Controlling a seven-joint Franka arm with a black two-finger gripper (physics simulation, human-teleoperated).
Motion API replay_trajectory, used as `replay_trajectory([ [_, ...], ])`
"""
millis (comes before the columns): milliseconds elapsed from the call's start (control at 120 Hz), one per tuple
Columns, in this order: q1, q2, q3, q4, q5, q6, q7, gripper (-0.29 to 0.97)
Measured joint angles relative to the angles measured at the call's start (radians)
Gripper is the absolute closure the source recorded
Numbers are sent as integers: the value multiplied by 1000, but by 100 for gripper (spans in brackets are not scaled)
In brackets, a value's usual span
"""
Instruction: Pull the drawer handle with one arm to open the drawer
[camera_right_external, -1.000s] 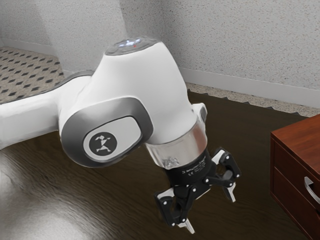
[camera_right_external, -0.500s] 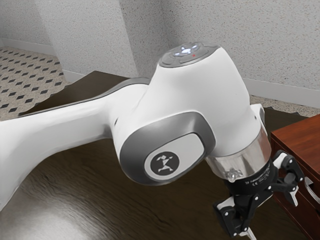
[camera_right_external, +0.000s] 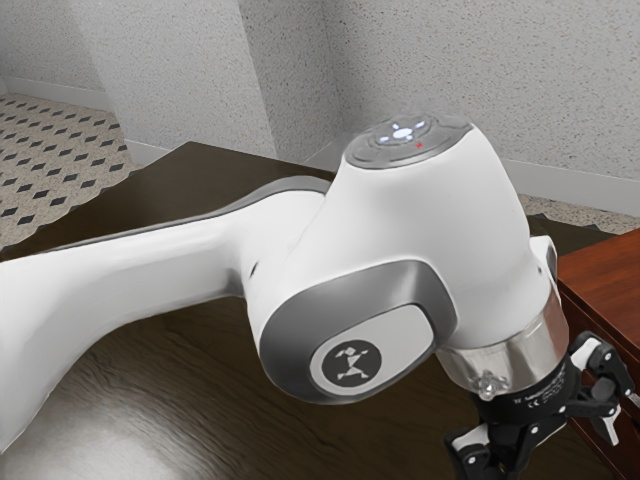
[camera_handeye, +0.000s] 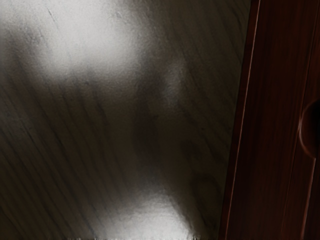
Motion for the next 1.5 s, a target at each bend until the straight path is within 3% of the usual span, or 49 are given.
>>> replay_trajectory([
  [267, 4, 19, 7, -2, -3, 42, 30, 0],
  [583, 101, 43, 9, 1, 1, 103, 84, 0],
  [817, 68, 54, 9, 3, 2, 121, 117, 0],
  [1500, 86, 133, -10, 76, 1, 163, 190, 0],
])
